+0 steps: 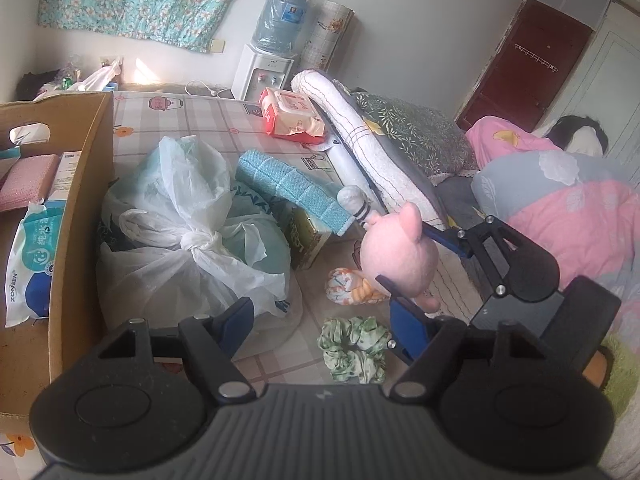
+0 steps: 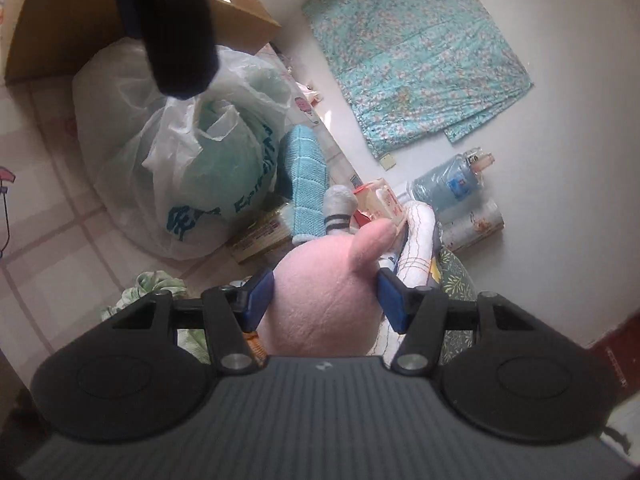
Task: Organize soft objects
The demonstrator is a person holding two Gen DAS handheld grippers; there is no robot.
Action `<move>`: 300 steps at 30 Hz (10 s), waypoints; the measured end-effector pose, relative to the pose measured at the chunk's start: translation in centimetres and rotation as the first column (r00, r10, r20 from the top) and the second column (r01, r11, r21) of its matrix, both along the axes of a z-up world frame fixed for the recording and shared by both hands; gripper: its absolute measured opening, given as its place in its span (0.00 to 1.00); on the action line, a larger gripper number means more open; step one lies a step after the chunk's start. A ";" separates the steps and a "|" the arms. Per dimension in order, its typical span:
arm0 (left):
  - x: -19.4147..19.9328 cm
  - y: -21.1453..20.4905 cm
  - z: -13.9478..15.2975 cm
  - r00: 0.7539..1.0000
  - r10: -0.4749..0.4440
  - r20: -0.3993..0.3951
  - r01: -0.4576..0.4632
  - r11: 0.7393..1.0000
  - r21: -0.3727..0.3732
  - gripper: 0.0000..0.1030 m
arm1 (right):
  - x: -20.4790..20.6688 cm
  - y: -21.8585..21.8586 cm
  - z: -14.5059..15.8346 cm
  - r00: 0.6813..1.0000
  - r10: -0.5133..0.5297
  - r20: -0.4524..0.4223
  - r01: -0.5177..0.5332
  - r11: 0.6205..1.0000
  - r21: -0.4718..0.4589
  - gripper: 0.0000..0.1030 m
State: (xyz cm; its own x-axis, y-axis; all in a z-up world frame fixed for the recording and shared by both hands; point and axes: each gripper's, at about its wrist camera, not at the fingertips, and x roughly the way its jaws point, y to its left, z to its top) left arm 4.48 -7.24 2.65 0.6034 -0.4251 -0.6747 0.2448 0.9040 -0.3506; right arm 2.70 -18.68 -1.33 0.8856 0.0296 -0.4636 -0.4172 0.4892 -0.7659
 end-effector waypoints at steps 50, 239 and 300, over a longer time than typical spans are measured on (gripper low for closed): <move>-2.9 2.0 -5.0 0.997 -0.055 -0.055 0.064 0.983 0.174 0.56 | -3.6 -3.0 -2.6 0.725 0.091 -0.683 0.458 0.676 0.577 0.18; 3.8 6.3 0.0 0.988 0.154 0.028 -0.153 0.987 -0.044 0.83 | 21.9 -1.6 3.8 0.874 -0.202 -0.441 0.445 0.696 0.564 0.07; -2.8 1.0 -5.7 0.993 -0.030 -0.114 0.044 0.993 0.114 0.61 | -1.2 -7.1 1.1 0.736 0.205 -0.645 0.520 0.438 0.733 0.46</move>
